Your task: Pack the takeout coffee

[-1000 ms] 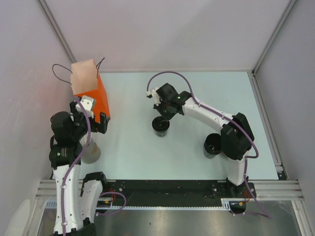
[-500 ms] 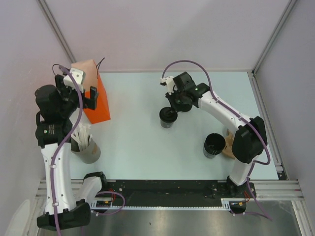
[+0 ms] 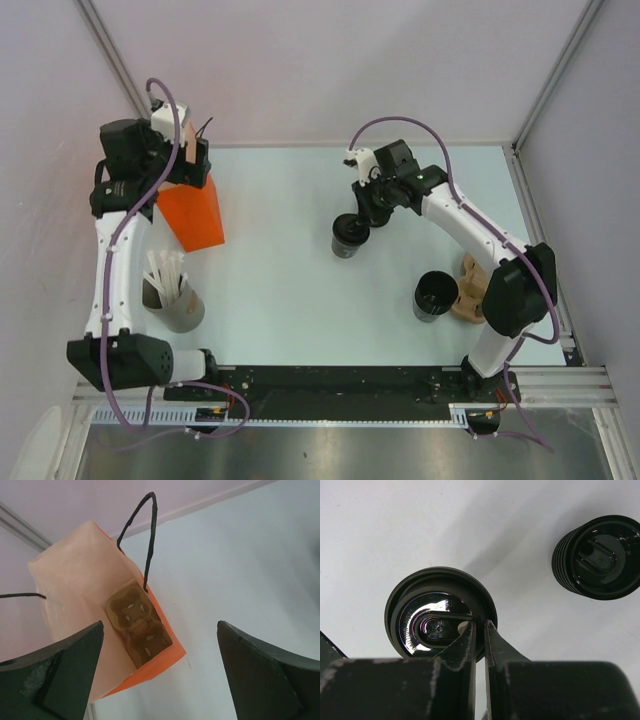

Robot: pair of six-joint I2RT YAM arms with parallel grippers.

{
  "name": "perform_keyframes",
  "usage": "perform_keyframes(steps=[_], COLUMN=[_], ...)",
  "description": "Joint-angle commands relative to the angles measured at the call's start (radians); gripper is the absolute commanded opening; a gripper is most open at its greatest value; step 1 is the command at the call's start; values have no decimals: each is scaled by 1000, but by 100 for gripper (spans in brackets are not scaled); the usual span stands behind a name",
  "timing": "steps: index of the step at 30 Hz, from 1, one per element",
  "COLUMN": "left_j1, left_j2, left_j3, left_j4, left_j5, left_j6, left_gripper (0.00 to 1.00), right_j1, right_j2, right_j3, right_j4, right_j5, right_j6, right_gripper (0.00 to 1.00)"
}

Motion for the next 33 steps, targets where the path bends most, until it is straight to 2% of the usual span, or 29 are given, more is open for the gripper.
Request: perform_keyframes(steps=[1,7,13,20,23,26,30,33], left_j1=[-34,-54,-92,-115,-114,-146,-163,-178], left_j2=[69,169,275,330,336,344,349,350], left_j3=[108,204,270,289,292,292,292,284], left_j4=[8,42,42,59,68,72,71,68], left_j5=[-30,-85,-128,-166,-177,-191,-208,-220], left_j6=[-21,-3,26,38,41,48,60,74], left_gripper=[100,100,95,84,76,63,39,26], right_j1=[-15,-41,-52,-75,-82,-89,-93,-99], right_j2=[-62,-63,-77,-91,-91,-91,-92,-94], right_j3=[-1,-8,-15,-26,-29,-31,-32,-35], right_j4=[26,31,35,42,43,46,49,49], right_j5=[-48,-78,-116,-137,-144,-148,-148,-153], right_j6=[-12,-6,-15,-20,-20,-20,-17,-14], right_gripper=[0,0,0,0,0,0,0,0])
